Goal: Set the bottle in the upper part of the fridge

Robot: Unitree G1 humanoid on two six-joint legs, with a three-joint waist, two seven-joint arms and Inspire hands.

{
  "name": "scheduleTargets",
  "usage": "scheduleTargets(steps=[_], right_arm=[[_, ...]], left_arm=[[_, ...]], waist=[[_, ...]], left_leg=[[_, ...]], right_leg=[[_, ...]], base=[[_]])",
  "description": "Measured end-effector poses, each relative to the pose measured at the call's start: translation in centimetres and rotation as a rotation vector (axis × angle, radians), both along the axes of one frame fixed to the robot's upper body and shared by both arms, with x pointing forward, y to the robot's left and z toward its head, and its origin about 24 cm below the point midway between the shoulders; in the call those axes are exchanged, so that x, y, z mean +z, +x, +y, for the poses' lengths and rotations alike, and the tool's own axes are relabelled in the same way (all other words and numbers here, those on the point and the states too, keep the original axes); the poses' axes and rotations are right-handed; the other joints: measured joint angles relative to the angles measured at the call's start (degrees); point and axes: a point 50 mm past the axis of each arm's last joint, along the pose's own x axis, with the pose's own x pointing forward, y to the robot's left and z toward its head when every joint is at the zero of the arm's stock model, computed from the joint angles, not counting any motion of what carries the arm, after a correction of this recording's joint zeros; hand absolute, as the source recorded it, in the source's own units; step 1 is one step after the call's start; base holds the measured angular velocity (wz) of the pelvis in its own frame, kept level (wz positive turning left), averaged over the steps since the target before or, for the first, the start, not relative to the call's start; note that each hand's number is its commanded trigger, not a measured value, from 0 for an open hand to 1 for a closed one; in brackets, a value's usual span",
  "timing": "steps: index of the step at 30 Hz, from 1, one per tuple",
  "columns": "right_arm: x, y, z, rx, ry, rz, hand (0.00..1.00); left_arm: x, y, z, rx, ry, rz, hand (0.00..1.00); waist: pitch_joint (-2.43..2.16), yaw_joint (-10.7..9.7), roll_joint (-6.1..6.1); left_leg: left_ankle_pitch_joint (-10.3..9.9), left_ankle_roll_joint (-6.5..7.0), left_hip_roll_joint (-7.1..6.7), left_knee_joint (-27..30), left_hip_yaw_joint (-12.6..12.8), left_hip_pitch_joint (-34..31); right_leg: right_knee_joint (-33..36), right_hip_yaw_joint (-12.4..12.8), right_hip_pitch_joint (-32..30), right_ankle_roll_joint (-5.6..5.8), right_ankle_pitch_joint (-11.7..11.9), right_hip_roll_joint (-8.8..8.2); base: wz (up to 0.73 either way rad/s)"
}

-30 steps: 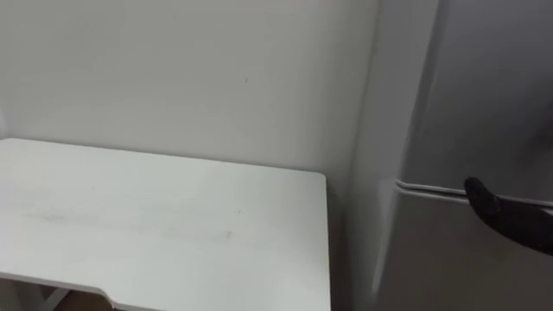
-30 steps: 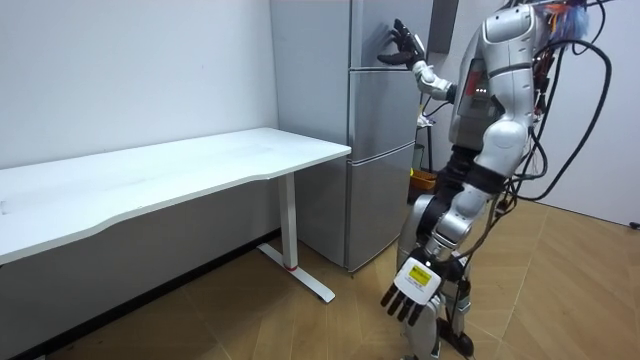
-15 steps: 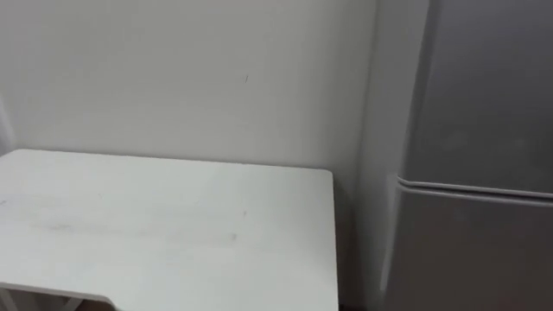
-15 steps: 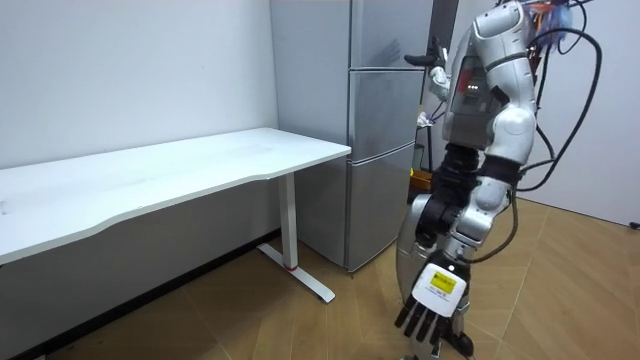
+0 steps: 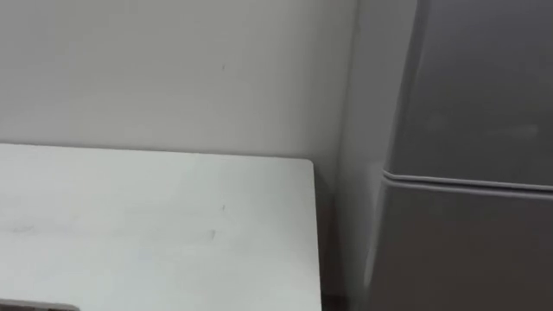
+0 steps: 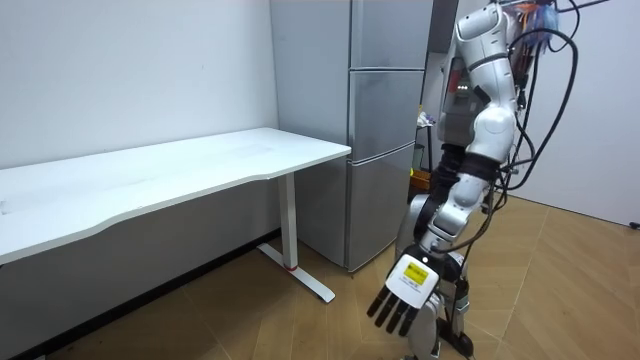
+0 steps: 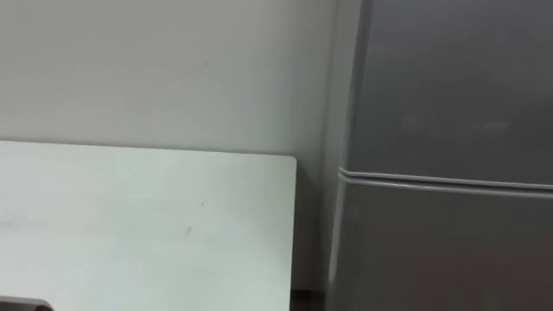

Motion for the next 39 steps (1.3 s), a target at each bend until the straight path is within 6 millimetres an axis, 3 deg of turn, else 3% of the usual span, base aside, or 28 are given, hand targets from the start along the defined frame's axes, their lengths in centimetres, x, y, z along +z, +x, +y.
scheduleTargets(steps=[4,9,13,19,25,27,29,33,39], right_arm=[[-4.2,-3.0,-0.2,-0.084,0.148,0.122,0.00],[-11.9,-7.5,1.8,-0.230,0.462,0.297,0.00],[-14.8,-9.4,2.9,-0.281,0.570,0.409,0.00],[-19.4,-12.4,5.6,-0.306,0.721,0.664,0.00],[-23.6,-15.2,8.6,-0.151,0.993,0.865,0.00],[-24.8,-16.3,10.0,-0.009,1.108,0.938,0.00],[-25.4,-17.0,11.1,0.098,1.188,0.991,0.00],[-26.4,-16.2,12.6,0.341,1.271,1.070,0.00],[-27.0,-13.3,13.8,0.638,1.252,1.136,0.00]], left_arm=[[0.0,0.0,0.0,0.032,0.026,-0.011,0.00],[0.0,0.6,0.1,0.059,0.044,-0.034,0.00],[-0.2,0.8,-0.3,0.083,0.036,-0.046,0.00],[-0.4,1.6,-0.8,0.111,0.034,-0.073,0.00],[-1.0,1.7,-2.0,0.096,-0.007,-0.053,0.00],[-1.3,1.3,-2.8,0.083,-0.039,-0.010,0.00],[-1.5,0.9,-3.1,0.059,-0.053,0.031,0.00],[-1.8,1.0,-3.6,0.025,-0.078,0.070,0.00],[-2.0,1.7,-4.1,-0.076,-0.083,0.105,0.00]], waist=[[0.05,-0.14,0.62],[0.03,-0.07,0.66],[0.27,-0.50,1.36],[0.22,-0.81,1.31],[0.29,-0.94,1.43],[0.30,-1.02,1.74],[0.31,-0.61,1.82],[0.30,-0.12,1.72],[0.38,0.17,1.23]], left_leg=[[0.00,0.00,0.00,-0.40,0.03,0.02],[0.00,0.01,-0.02,-0.68,0.28,0.39],[-0.02,0.04,-0.04,-1.09,0.85,0.51],[-0.02,0.04,-0.06,-1.32,1.15,1.27],[-0.02,0.04,-0.07,-1.09,1.13,1.26],[-0.03,0.04,-0.06,-0.82,1.17,1.29],[-0.03,0.04,-0.06,-0.80,1.13,1.10],[-0.05,0.05,-0.05,-0.27,1.11,1.05],[-0.05,0.05,-0.06,0.10,0.61,0.97]], right_leg=[[0.06,0.41,-0.33,-0.01,-0.01,0.07],[0.03,0.84,-0.21,-0.02,-0.03,0.03],[-0.06,1.57,-0.31,0.04,-0.06,0.03],[-0.07,2.09,-0.16,0.07,-0.08,0.08],[-0.13,2.01,0.18,0.07,-0.09,0.03],[-0.14,1.93,0.15,0.07,-0.09,0.00],[0.01,1.97,0.06,0.01,-0.18,-0.01],[0.30,2.03,-0.24,0.00,-0.45,-0.11],[0.03,1.55,0.16,-0.03,-0.41,-0.08]], base=[[-0.02],[-0.03],[-0.08],[-0.04],[0.00],[0.00],[0.00],[0.00],[0.03]])
